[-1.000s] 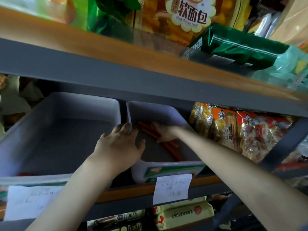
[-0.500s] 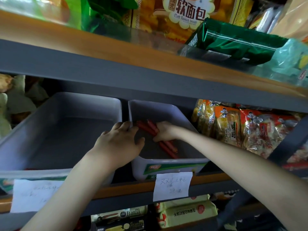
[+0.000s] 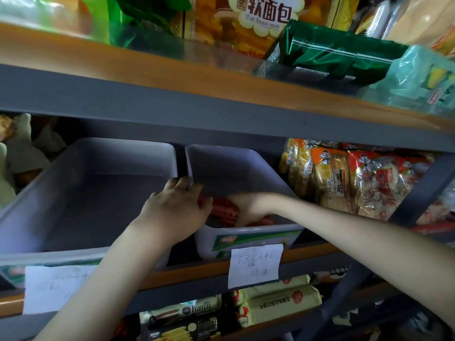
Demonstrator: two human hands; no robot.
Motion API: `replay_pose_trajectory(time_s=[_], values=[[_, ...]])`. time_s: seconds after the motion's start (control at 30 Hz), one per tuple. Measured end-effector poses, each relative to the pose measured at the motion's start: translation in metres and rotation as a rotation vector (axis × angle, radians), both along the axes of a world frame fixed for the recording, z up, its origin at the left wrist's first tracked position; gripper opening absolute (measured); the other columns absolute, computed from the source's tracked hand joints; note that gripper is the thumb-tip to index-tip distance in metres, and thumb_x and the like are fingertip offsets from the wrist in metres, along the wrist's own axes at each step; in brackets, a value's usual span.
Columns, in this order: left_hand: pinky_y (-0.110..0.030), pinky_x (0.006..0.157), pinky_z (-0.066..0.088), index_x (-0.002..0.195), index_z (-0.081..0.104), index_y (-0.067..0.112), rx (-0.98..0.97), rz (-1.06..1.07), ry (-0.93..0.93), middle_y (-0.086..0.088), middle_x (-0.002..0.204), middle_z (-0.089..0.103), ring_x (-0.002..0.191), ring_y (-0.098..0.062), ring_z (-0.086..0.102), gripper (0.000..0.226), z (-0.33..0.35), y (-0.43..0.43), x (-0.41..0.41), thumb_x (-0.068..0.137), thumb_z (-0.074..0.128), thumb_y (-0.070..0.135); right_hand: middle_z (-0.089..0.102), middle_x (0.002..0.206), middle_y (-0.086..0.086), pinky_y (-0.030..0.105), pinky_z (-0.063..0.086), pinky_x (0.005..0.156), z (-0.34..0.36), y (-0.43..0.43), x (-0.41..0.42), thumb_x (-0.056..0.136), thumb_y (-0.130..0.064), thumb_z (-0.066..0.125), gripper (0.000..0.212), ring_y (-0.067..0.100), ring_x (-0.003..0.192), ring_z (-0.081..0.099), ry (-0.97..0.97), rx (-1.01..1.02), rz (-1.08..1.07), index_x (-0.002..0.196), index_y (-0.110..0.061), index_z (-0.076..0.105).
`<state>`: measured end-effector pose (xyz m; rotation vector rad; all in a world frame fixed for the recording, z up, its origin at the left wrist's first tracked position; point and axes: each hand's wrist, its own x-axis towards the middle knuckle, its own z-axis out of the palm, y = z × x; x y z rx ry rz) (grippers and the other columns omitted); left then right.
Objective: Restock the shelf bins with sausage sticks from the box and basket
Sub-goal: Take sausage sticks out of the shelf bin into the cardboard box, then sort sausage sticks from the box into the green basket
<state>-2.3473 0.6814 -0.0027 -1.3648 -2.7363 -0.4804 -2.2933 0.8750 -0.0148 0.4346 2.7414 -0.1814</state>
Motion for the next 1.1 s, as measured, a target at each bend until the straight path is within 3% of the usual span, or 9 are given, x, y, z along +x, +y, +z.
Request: replay_pose_trajectory(time_s=[0.17, 0.23, 0.3, 0.4, 0.53, 0.7, 0.8, 0.9, 1.1], values=[[-0.036, 0.102, 0.032, 0.143, 0.029, 0.027, 0.057, 0.023, 0.091, 0.001, 0.147, 0.031, 0.134, -0.021, 0.031, 0.051, 0.002, 0.002, 0.003, 0.096, 0.033, 0.048, 0.058, 0.102, 0.003, 0.033, 0.048, 0.078, 0.032, 0.012, 0.006, 0.072, -0.018, 0.073, 0.041, 0.024, 0.094, 0.058, 0.588, 0.02, -0.211, 0.105, -0.015, 0.05], [-0.038, 0.098, 0.038, 0.14, 0.038, 0.02, 0.107, 0.041, 0.22, -0.005, 0.141, 0.043, 0.126, -0.027, 0.044, 0.052, 0.003, 0.001, 0.004, 0.093, 0.045, 0.043, 0.057, 0.102, 0.0, 0.033, 0.048, 0.077, 0.049, 0.008, 0.016, 0.073, -0.019, 0.07, 0.045, 0.024, 0.092, 0.059, 0.771, -0.033, -0.23, 0.114, -0.016, 0.049], [-0.041, 0.078, 0.05, 0.119, 0.06, 0.01, 0.269, 0.007, 0.367, -0.012, 0.112, 0.064, 0.098, -0.035, 0.063, 0.042, 0.003, -0.001, 0.006, 0.084, 0.058, 0.032, 0.059, 0.097, 0.003, 0.039, 0.05, 0.074, 0.063, -0.005, 0.032, 0.077, -0.018, 0.067, 0.042, 0.028, 0.087, 0.06, 0.828, -0.014, -0.071, 0.113, -0.015, 0.046], [-0.03, 0.058, 0.046, 0.083, 0.067, 0.012, 0.552, 0.023, 0.477, -0.005, 0.076, 0.066, 0.064, -0.029, 0.063, 0.025, 0.005, -0.015, 0.029, 0.081, 0.051, 0.032, 0.056, 0.09, 0.003, 0.036, 0.044, 0.063, 0.067, -0.027, 0.057, 0.078, -0.014, 0.063, 0.042, 0.03, 0.084, 0.058, 0.775, 0.248, 0.196, 0.114, -0.015, 0.042], [-0.027, 0.055, 0.037, 0.066, 0.059, 0.015, 0.673, 0.008, 0.607, 0.003, 0.058, 0.057, 0.05, -0.022, 0.055, 0.031, -0.006, -0.042, 0.085, 0.09, 0.052, 0.033, 0.065, 0.101, 0.003, 0.03, 0.037, 0.064, 0.063, -0.044, 0.081, 0.069, -0.013, 0.072, 0.049, 0.026, 0.09, 0.062, 0.979, 0.405, 0.423, 0.114, -0.014, 0.052], [-0.026, 0.053, 0.037, 0.068, 0.064, 0.01, 0.606, 0.017, 0.611, 0.003, 0.057, 0.058, 0.048, -0.018, 0.057, 0.035, -0.048, -0.071, 0.145, 0.093, 0.05, 0.03, 0.062, 0.092, 0.009, 0.036, 0.041, 0.07, 0.048, -0.074, 0.12, 0.059, -0.011, 0.08, 0.051, 0.031, 0.079, 0.06, 1.198, 0.303, 0.656, 0.105, -0.009, 0.057], [-0.027, 0.05, 0.039, 0.073, 0.066, 0.01, 0.436, 0.12, 0.499, 0.001, 0.061, 0.061, 0.052, -0.02, 0.061, 0.034, -0.093, -0.095, 0.172, 0.093, 0.047, 0.031, 0.06, 0.087, 0.009, 0.036, 0.035, 0.068, 0.018, -0.103, 0.138, 0.052, -0.006, 0.082, 0.054, 0.027, 0.078, 0.051, 1.218, 0.153, 0.775, 0.101, -0.007, 0.06], [-0.031, 0.04, 0.045, 0.085, 0.062, 0.017, 0.288, 0.301, 0.292, 0.0, 0.069, 0.064, 0.055, -0.025, 0.062, 0.023, -0.152, -0.139, 0.196, 0.091, 0.045, 0.032, 0.06, 0.087, 0.011, 0.038, 0.036, 0.066, -0.027, -0.137, 0.144, 0.05, -0.003, 0.084, 0.056, 0.033, 0.078, 0.057, 1.124, -0.008, 0.877, 0.101, -0.005, 0.061], [-0.032, 0.045, 0.05, 0.086, 0.063, 0.021, 0.027, 0.769, -0.073, 0.002, 0.076, 0.068, 0.058, -0.026, 0.066, 0.036, -0.262, -0.248, 0.241, 0.082, 0.036, 0.044, 0.061, 0.091, 0.009, 0.035, 0.049, 0.063, -0.151, -0.204, 0.122, 0.06, -0.01, 0.082, 0.05, 0.032, 0.082, 0.062, 0.655, -0.249, 0.965, 0.105, -0.007, 0.061]])
